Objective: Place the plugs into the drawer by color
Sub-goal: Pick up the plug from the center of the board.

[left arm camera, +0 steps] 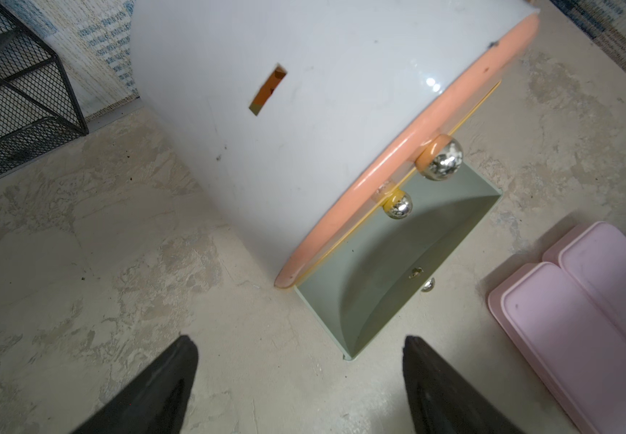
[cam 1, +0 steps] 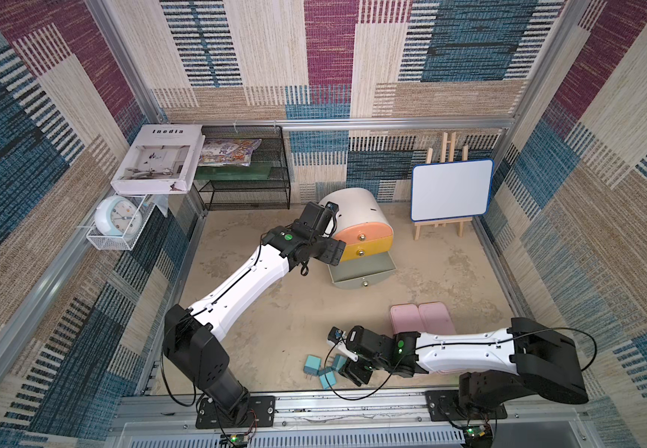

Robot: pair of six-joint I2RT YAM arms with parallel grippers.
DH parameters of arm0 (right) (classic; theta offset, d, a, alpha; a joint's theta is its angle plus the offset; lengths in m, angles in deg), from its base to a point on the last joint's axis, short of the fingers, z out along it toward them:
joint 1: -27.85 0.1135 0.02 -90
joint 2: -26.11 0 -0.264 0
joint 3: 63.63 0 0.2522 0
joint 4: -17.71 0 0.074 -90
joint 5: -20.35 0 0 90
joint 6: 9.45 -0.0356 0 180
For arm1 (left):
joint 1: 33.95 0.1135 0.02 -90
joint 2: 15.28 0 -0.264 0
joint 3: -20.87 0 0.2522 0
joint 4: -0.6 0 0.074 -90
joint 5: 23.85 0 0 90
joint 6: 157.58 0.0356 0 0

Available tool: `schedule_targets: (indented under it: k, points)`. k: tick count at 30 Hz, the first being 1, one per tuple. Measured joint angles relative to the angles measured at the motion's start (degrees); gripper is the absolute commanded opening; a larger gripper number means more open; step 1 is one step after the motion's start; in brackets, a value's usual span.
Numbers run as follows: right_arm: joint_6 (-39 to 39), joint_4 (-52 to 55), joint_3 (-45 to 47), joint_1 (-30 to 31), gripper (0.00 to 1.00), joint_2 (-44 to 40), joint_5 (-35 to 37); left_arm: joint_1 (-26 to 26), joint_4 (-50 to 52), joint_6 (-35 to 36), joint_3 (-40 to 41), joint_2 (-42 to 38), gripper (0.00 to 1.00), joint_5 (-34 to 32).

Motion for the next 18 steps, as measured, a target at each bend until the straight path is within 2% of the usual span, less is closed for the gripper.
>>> schedule_targets:
  k: [18]
  points:
    - [0.7, -2.4, -1.1, 0.5, 0.53, 3.6, 2.0, 0.0, 0.9, -1.3, 0.0, 1.3, 0.89, 0.1]
